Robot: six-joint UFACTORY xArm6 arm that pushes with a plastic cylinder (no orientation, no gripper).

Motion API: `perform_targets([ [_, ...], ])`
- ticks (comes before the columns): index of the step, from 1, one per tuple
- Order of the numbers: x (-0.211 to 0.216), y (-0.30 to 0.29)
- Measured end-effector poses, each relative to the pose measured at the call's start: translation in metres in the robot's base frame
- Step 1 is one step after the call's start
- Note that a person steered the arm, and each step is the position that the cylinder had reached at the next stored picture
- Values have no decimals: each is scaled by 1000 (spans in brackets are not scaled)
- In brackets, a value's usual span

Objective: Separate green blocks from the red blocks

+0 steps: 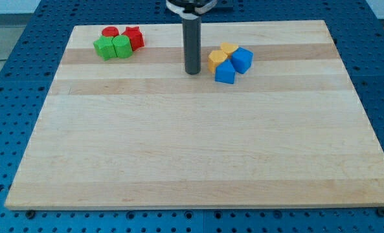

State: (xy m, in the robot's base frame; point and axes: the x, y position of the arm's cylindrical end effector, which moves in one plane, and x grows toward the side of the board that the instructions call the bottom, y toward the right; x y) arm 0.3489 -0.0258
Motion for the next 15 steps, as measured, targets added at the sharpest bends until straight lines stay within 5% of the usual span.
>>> perform_targets([
  [4, 6, -233],
  [10, -85, -219],
  [15, -78, -138],
])
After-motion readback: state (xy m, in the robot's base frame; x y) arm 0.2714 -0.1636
